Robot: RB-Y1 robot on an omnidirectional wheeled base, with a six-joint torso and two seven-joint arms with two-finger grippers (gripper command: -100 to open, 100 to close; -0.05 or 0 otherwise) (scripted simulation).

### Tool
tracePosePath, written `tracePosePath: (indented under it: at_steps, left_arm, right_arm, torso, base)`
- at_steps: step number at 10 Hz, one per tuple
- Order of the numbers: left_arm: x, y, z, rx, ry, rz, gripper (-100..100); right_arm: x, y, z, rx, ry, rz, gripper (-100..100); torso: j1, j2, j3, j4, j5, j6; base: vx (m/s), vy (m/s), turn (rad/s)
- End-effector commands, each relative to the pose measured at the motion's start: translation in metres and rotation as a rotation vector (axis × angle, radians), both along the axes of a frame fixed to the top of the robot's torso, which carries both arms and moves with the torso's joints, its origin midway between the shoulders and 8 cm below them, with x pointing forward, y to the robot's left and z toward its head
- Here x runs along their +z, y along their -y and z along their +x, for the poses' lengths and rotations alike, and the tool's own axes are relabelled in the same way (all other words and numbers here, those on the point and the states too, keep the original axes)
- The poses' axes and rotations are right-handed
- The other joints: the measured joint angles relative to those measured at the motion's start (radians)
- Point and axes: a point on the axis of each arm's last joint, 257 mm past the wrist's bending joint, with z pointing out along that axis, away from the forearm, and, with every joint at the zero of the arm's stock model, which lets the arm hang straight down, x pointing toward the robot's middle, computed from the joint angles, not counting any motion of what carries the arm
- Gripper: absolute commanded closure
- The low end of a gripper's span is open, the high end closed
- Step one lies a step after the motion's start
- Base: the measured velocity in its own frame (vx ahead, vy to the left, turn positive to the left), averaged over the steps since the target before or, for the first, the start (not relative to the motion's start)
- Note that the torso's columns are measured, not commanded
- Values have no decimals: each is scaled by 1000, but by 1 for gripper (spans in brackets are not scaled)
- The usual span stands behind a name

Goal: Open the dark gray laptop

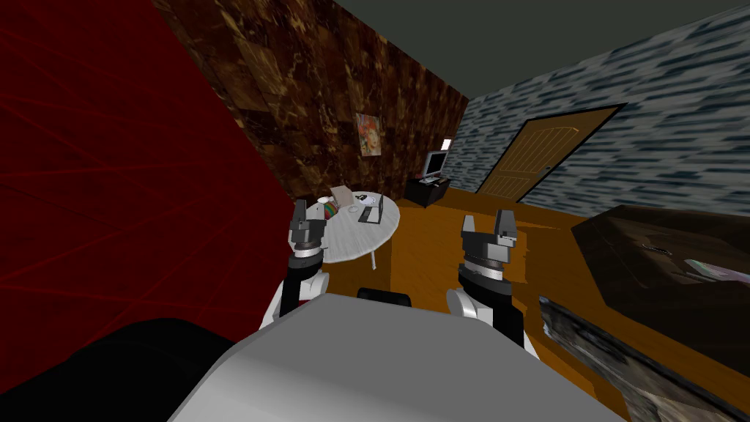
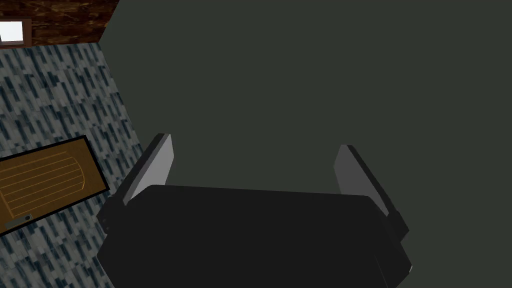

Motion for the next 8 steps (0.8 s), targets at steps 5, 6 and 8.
tracePosePath:
  at_steps: [5,6,8]
  left_arm:
    - [0,0,0,0,0,0,0]
    - [0,0,0,0,0,0,0]
    - [0,0,0,0,0,0,0]
  right_arm:
    - [0,0,0,0,0,0,0]
    - [0,0,0,0,0,0,0]
    - [0,0,0,0,0,0,0]
  torso:
    - [0,322,-644,322,0,0]
    - [0,396,-792,396,0,0]
    - [0,544,-1087,544,0,0]
  base:
    - [0,0,0]
    - [0,0,0]
    - [0,0,0]
